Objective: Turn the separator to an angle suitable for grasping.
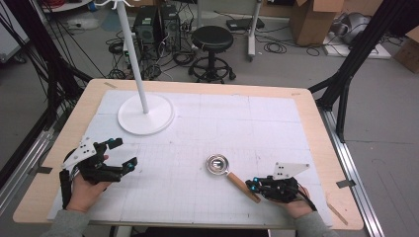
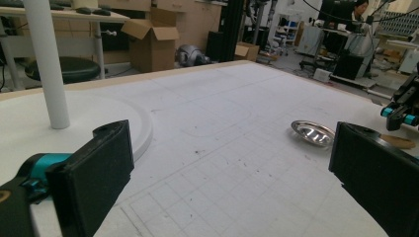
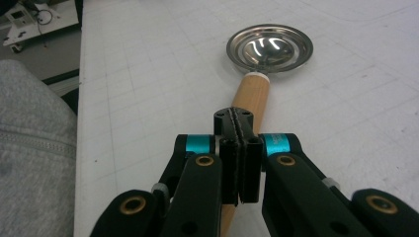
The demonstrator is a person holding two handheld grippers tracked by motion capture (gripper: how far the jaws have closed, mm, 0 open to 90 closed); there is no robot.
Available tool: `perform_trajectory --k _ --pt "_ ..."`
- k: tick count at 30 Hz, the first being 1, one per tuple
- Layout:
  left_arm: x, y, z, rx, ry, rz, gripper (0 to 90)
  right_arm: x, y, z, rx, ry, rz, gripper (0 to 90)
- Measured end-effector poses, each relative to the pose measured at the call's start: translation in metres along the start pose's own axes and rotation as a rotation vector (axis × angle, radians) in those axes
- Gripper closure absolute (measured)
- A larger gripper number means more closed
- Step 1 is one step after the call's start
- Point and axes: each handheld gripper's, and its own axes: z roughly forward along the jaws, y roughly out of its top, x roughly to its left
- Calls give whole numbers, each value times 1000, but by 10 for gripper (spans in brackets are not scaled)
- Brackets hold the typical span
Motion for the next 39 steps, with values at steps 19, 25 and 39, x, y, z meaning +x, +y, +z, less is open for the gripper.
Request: perform_trajectory --k 19,25,39 --pt "0 0 0 5 -5 1 38 -7 -7 -2 49 -19 25 900" --pt "0 -1 0 8 -6 -1 38 -6 -6 0 73 -21 15 900" --pt "1 -1 1 12 -7 -3 38 3 -3 10 122 18 -8 900"
